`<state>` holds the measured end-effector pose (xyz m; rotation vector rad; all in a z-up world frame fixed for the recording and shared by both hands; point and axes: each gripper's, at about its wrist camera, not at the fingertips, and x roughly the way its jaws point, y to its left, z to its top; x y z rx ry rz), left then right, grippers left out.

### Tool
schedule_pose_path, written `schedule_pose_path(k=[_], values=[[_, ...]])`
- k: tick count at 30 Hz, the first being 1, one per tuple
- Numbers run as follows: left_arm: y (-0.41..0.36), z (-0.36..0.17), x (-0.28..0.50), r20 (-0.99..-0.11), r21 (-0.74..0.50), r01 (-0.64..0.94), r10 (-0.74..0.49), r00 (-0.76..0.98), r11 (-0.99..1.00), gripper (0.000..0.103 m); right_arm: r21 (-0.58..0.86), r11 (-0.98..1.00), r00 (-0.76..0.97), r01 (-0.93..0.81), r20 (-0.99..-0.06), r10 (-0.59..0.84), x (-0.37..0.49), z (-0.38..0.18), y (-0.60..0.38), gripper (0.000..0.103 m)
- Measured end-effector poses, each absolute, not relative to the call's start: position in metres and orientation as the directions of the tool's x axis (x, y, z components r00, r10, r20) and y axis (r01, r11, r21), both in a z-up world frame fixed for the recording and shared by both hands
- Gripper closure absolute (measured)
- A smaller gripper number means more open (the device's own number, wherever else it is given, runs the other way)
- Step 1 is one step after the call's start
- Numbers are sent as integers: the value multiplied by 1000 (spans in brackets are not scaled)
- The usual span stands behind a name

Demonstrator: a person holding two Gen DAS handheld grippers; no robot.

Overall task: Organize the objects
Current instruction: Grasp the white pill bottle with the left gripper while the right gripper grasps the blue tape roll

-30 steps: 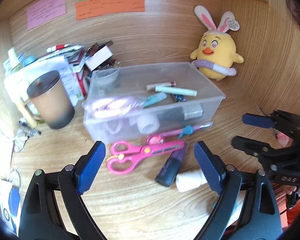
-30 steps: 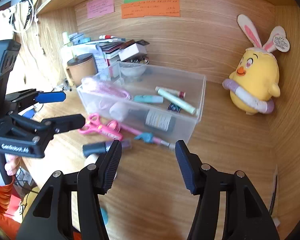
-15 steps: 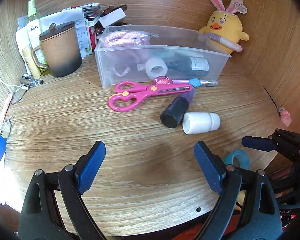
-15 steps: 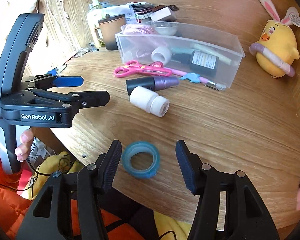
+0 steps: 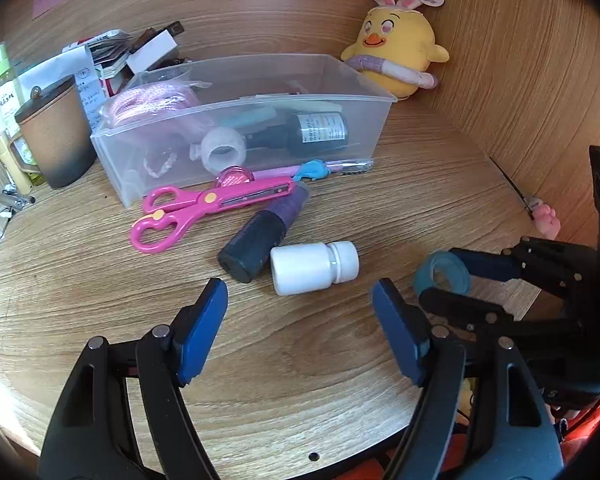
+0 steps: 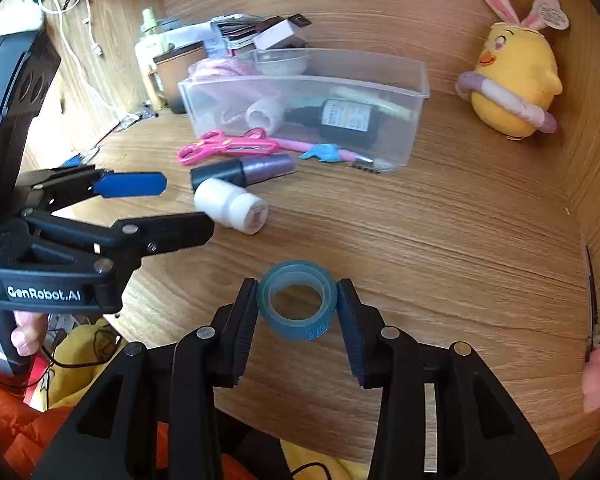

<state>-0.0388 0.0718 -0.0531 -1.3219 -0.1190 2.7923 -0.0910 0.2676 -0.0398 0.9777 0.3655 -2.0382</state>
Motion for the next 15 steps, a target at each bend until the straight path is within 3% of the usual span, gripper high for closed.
schedule_pose_path(k=[9, 11, 13, 15], values=[[85, -64, -62, -793, -80, 1, 63, -606, -997, 30, 111, -644, -385, 757, -720, -577, -113, -32, 274, 67], [85, -66, -65, -796, -87, 9, 63, -602, -996, 36, 113, -640, -384, 760, -716, -583, -114, -33, 274, 67], [85, -69, -69, -805, -96, 17, 68, -589, -995, 52, 119, -635, -380, 763, -712, -590, -116, -32, 273, 67], [84, -70, -72, -804, -104, 27, 68, -591, -994, 52, 122, -633, -381, 764, -707, -596, -118, -31, 272, 67]])
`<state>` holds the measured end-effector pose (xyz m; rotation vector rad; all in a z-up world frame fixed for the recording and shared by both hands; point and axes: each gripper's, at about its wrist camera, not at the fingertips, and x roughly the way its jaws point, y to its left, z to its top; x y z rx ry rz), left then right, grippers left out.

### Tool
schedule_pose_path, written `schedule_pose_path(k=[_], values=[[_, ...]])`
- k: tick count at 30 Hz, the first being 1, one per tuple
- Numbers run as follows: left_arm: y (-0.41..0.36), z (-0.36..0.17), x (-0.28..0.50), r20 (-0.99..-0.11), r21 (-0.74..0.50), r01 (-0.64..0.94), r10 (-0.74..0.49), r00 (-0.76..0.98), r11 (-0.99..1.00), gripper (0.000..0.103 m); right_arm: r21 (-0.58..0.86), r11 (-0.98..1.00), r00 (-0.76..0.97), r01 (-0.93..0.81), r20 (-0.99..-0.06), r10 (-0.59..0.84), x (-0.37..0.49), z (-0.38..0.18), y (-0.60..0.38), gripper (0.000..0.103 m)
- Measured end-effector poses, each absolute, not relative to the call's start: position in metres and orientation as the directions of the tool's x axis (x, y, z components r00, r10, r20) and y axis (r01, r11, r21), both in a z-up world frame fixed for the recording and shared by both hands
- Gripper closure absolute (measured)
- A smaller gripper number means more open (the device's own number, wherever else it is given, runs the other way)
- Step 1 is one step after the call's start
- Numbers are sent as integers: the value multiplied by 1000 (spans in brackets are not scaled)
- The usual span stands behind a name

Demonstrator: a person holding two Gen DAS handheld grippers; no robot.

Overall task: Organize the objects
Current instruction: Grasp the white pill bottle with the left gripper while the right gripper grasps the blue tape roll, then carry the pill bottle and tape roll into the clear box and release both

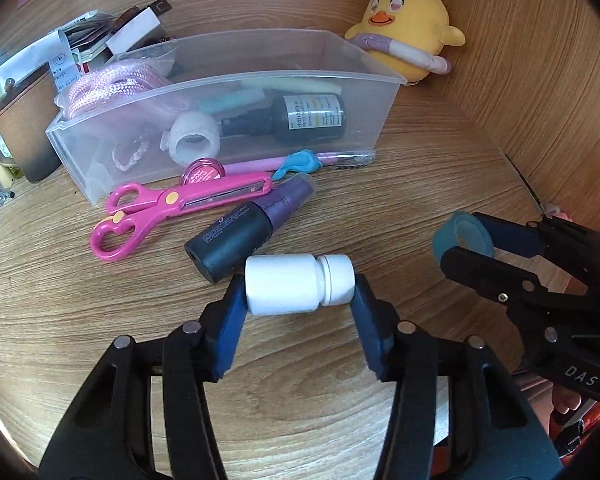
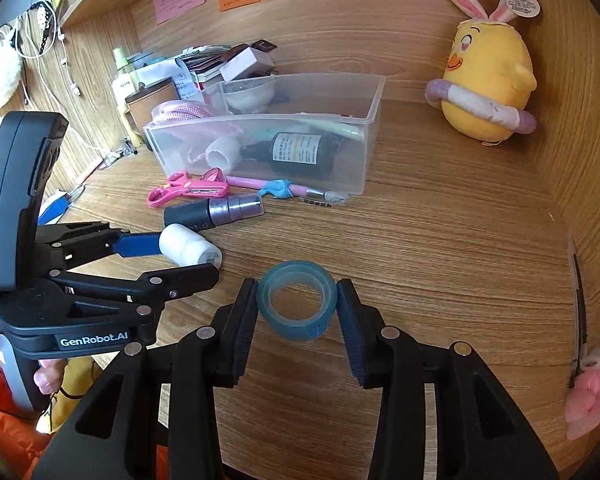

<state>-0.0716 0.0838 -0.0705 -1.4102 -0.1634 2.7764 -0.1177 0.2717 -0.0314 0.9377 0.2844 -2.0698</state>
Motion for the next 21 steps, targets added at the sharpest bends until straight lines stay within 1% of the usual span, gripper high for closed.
schedule_pose_path(k=[5, 8, 14, 21], values=[[83, -62, -64, -788, -108, 15, 77, -610, -994, 53, 127, -633, -388, 764, -693, -607, -124, -25, 270, 67], [82, -52, -58, -769, -124, -11, 103, -631, -992, 53, 117, -638, -404, 761, -684, -607, -129, -20, 268, 67], [70, -28, -57, -722, -124, -9, 97, -685, -992, 53, 119, -658, -449, 743, -641, -622, -143, 0, 265, 67], [50, -2, -74, -678, -117, 0, 80, -730, -993, 53, 95, -664, -491, 741, -599, -633, -154, 24, 252, 67]])
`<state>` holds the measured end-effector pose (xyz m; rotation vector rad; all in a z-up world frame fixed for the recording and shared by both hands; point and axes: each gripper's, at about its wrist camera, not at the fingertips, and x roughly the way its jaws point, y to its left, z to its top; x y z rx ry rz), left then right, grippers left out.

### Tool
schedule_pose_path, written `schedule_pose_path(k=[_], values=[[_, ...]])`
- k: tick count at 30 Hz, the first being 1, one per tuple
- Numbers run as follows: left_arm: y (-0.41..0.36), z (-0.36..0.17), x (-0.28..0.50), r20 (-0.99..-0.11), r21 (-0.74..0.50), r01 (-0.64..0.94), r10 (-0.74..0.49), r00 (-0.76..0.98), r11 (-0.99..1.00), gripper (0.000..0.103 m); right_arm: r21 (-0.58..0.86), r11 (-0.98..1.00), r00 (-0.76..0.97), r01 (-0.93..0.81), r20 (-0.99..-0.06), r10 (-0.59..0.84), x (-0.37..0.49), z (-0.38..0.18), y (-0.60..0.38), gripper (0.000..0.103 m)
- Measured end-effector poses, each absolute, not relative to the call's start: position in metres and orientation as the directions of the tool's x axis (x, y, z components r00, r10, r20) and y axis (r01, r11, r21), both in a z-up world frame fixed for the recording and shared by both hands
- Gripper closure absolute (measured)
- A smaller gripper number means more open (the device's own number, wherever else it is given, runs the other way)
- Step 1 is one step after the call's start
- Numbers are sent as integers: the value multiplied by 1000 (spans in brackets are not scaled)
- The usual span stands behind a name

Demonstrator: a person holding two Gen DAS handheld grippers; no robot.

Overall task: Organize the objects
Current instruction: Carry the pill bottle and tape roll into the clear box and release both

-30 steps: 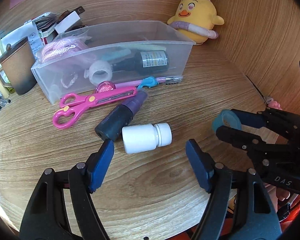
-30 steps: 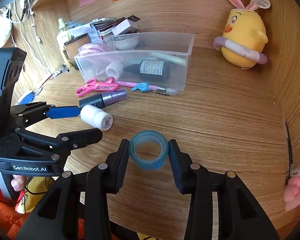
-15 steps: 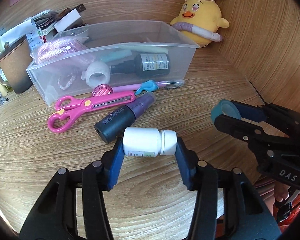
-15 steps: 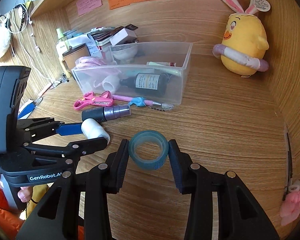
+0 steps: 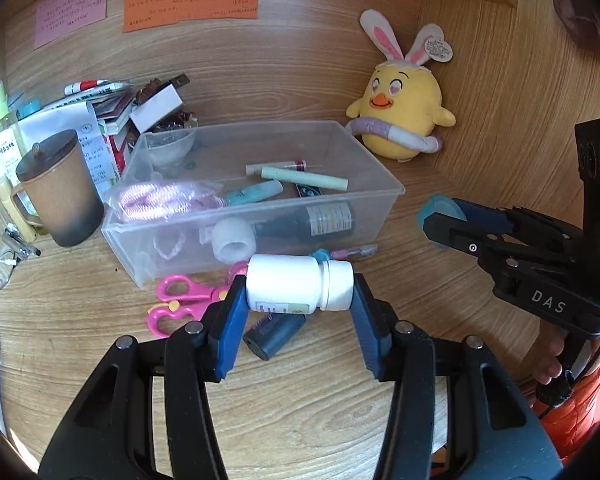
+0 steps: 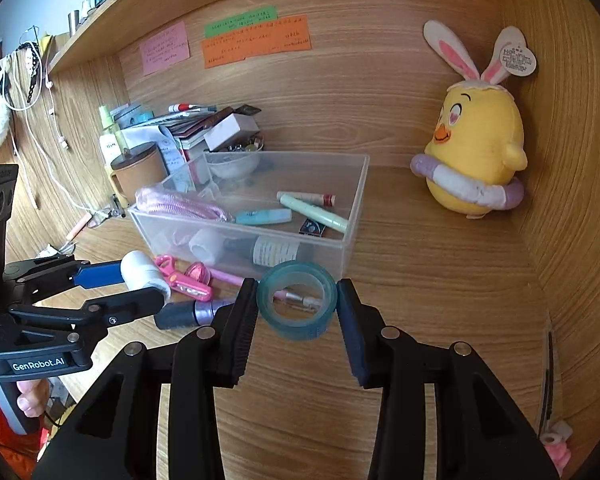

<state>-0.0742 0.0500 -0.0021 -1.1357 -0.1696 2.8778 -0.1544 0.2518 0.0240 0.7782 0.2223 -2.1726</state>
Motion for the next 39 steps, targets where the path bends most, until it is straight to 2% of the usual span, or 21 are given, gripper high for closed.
schedule_pose_path(k=[11, 22, 32, 35, 39], values=[[32, 26, -115, -639, -67, -8, 49, -768, -998, 53, 68, -669, -516, 740, -580, -630, -179, 39, 221, 67], [29, 13, -159, -690, -57, -15, 50, -722, -998, 53, 34, -665, -502, 746, -627, -596, -204, 24, 187, 67], [22, 3, -172, -722, -95, -24, 86, -687, -995, 53, 20, -651, -474, 759, -668, -573, -217, 10, 166, 67], [22, 6, -171, -718, -102, -29, 93, -690, -994, 53, 24, -646, -465, 763, -673, -575, -217, 8, 163, 67], [23, 12, -166, -707, -95, -28, 87, -701, -995, 46, 22, -639, -454, 769, -684, -570, -216, 5, 159, 67]])
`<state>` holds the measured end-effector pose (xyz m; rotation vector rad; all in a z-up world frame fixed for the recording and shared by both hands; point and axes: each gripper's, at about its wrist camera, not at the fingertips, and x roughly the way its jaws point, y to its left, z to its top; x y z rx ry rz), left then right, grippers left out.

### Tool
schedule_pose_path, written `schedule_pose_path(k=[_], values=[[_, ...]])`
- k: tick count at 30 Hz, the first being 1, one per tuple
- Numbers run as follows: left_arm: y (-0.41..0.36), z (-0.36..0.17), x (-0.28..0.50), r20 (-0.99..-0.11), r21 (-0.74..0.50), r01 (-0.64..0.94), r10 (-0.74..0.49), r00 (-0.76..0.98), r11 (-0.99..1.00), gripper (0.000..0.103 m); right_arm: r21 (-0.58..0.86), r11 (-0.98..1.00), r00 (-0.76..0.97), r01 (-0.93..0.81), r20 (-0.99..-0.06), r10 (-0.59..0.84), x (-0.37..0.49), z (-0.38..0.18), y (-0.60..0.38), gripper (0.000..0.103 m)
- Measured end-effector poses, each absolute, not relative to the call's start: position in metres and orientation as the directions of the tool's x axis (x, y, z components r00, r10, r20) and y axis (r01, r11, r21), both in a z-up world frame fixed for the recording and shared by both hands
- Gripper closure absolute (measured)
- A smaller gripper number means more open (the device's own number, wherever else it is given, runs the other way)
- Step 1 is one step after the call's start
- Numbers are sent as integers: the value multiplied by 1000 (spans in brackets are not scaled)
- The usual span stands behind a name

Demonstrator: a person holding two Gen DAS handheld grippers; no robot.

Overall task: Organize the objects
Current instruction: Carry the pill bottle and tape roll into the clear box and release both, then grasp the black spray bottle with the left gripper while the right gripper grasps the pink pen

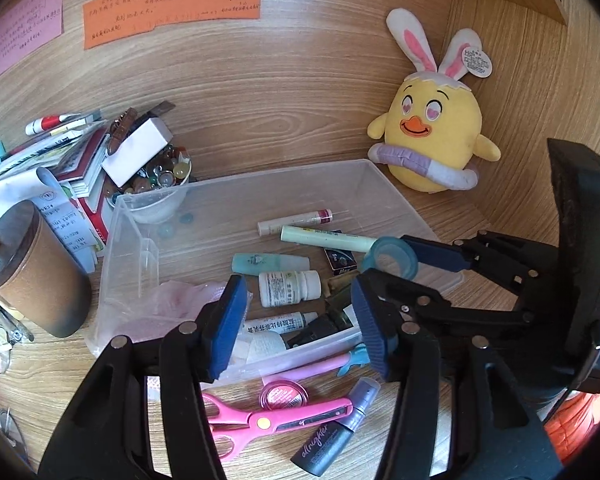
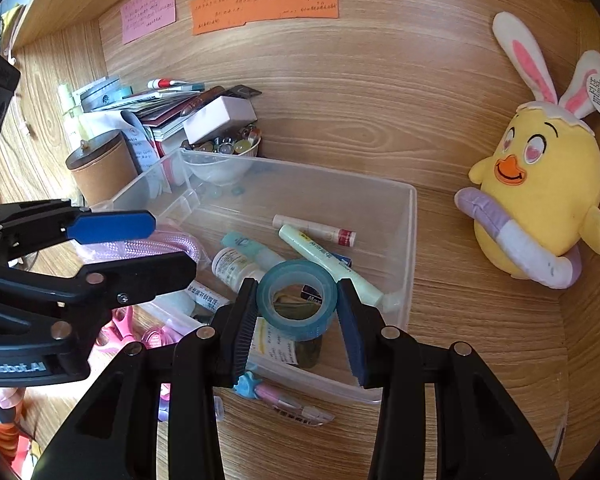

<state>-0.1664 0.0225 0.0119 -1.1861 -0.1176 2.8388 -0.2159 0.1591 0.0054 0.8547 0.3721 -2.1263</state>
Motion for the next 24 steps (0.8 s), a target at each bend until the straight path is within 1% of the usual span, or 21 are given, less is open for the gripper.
schedule_pose_path(k=[4, 8, 10, 13, 15, 17, 21, 23, 24], values=[[22, 19, -158, -688, -74, -20, 65, -723, -997, 36, 22, -635, -449, 772, -688, -570, -213, 6, 159, 67], [20, 26, -150, -674, -73, -8, 55, -736, -997, 31, 21, -634, -458, 773, -673, -581, -207, 12, 164, 57], [18, 29, -144, -665, -74, -3, 52, -745, -997, 24, 17, -632, -462, 775, -666, -585, -203, 16, 167, 57], [17, 32, -135, -656, -71, -5, 51, -753, -997, 23, 23, -628, -460, 778, -660, -594, -198, 21, 174, 56], [17, 33, -128, -652, -66, -7, 48, -757, -998, 23, 40, -629, -458, 776, -651, -605, -195, 25, 181, 52], [18, 32, -120, -649, -61, -9, 46, -759, -998, 23, 45, -632, -463, 774, -640, -612, -190, 28, 187, 49], [20, 24, -106, -663, -57, -13, 48, -747, -998, 24, 57, -626, -455, 778, -635, -624, -182, 31, 197, 49], [21, 16, -101, -680, -63, -18, 56, -731, -998, 25, 53, -622, -451, 781, -641, -621, -177, 28, 200, 49], [22, 12, -100, -689, -65, -21, 60, -722, -998, 28, 50, -621, -449, 782, -646, -618, -175, 26, 201, 49]])
